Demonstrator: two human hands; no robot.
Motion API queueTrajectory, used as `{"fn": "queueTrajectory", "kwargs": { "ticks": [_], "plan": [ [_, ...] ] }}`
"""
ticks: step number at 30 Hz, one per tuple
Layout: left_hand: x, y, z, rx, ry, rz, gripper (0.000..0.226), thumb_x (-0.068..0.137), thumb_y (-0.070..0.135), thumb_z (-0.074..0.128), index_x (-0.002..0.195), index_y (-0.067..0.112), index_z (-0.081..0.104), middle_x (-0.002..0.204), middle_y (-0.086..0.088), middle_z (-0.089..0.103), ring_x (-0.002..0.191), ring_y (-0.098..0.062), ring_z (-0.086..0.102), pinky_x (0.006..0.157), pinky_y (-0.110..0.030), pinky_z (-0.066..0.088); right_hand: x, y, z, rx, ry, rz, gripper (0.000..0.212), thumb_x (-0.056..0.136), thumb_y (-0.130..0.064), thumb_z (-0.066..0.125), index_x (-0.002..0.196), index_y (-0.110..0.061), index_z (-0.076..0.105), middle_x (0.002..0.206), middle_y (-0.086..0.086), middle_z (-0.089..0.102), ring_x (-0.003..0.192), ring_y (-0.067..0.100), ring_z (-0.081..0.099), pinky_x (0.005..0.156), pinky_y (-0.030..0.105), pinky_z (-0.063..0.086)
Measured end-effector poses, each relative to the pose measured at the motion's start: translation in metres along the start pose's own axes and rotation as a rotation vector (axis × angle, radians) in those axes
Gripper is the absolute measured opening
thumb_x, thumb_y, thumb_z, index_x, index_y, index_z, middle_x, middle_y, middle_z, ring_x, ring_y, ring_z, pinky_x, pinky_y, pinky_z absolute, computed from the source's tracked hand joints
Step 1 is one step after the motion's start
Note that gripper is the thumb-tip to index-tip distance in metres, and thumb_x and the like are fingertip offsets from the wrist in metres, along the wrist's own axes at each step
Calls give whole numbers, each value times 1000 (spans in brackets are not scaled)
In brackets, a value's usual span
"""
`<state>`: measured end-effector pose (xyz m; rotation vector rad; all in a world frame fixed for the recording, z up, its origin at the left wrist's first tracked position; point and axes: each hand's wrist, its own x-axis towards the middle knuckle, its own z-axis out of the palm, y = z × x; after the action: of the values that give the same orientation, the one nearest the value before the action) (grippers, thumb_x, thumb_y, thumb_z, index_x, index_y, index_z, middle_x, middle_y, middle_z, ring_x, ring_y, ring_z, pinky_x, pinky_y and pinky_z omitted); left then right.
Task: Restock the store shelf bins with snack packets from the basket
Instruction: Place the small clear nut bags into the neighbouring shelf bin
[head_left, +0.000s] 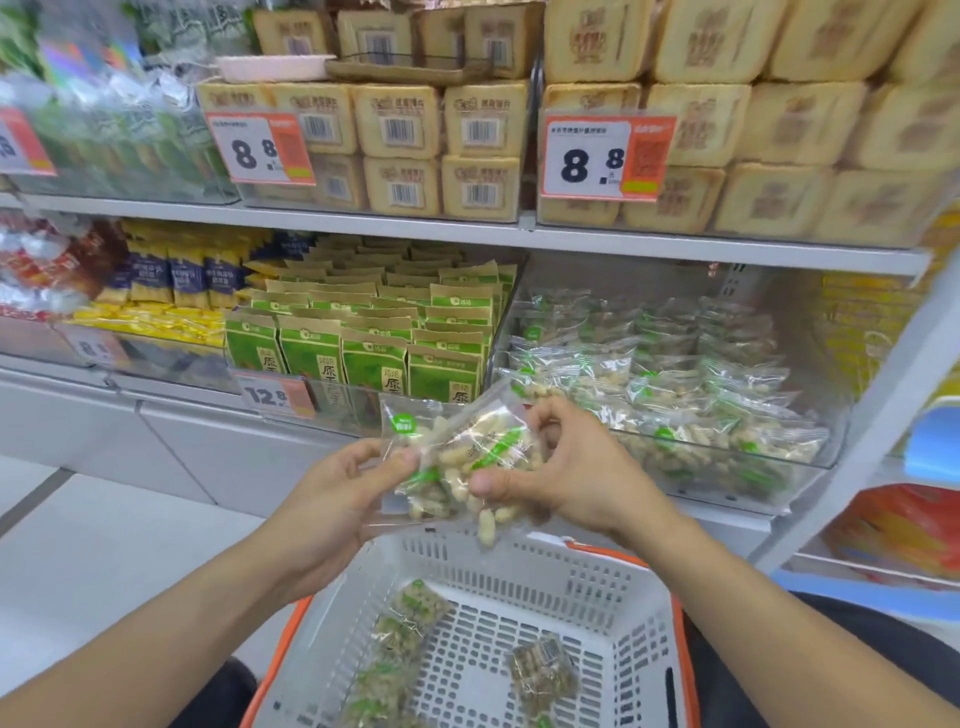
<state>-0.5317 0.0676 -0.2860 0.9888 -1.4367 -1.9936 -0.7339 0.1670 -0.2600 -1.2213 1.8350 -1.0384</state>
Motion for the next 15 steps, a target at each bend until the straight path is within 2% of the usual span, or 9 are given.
{"fn": "queueTrajectory", "kwargs": {
  "ticks": [2, 3, 5, 6, 8, 10, 12, 13, 15],
  "plan": [
    [6, 10, -5, 87, 14, 8, 34, 89, 26, 64, 115, 4, 62, 118, -12, 71, 108, -27, 68, 97, -49, 51, 2, -5, -17, 5, -68, 8, 64, 48, -43, 96, 91, -21, 55, 85, -1, 58, 65, 13, 52, 51, 30, 49],
    [9, 16, -7, 132, 9, 13, 35, 89, 32, 67, 112, 6, 65, 116, -10, 72, 106, -25, 68, 98, -49, 49, 3, -6, -24, -47, -84, -21, 56, 50, -38, 97, 82, -21, 55, 76, -5, 55, 63, 12, 48, 51, 32, 43],
    [15, 24, -9, 248, -15, 17, 41, 80, 47, 75, 105, 15, 70, 113, -2, 73, 106, -17, 67, 98, -43, 45, 7, -5, -34, -179, -96, -124, 60, 50, -41, 98, 64, -22, 43, 60, -12, 37, 57, 8, 32, 53, 31, 25],
    [18, 24, -9, 302, -23, 20, 43, 74, 53, 75, 101, 19, 70, 112, 1, 73, 108, -13, 66, 99, -41, 42, 8, -5, -37, -262, -98, -166, 60, 48, -44, 98, 63, -22, 43, 59, -13, 35, 56, 6, 30, 54, 29, 23],
    [22, 17, -5, 326, -48, 23, 38, 72, 55, 73, 95, 24, 70, 104, 8, 73, 106, -7, 64, 98, -37, 39, 14, -1, -38, -524, -109, -228, 52, 44, -52, 96, 77, -29, 62, 66, -18, 53, 62, 0, 45, 58, 22, 36],
    [27, 4, 4, 285, -42, 2, 36, 77, 49, 77, 97, 20, 69, 97, 9, 73, 101, -8, 64, 94, -33, 40, 17, 0, -34, -740, -165, -248, 69, 43, -58, 94, 101, -30, 70, 87, -16, 68, 83, 3, 59, 75, 27, 51],
    [32, -6, 16, 294, -8, 22, 34, 80, 43, 76, 99, 16, 67, 90, 1, 73, 88, -9, 66, 85, -29, 45, 18, -2, -29, -834, -208, -237, 76, 43, -59, 93, 108, -28, 70, 96, -12, 68, 91, 10, 60, 79, 34, 53],
    [33, -9, 21, 310, -11, 50, 31, 83, 42, 74, 99, 16, 66, 88, -1, 74, 82, -7, 67, 82, -26, 47, 18, -3, -26, -853, -228, -237, 76, 43, -57, 94, 108, -28, 69, 99, -12, 64, 92, 10, 57, 79, 32, 52],
    [32, -9, 26, 332, -80, 71, 40, 83, 56, 69, 99, 20, 67, 86, 6, 74, 78, -1, 66, 80, -26, 47, 18, -5, -21, -850, -244, -242, 74, 42, -55, 95, 104, -30, 64, 101, -15, 51, 88, 3, 48, 71, 18, 45]
  ]
}}
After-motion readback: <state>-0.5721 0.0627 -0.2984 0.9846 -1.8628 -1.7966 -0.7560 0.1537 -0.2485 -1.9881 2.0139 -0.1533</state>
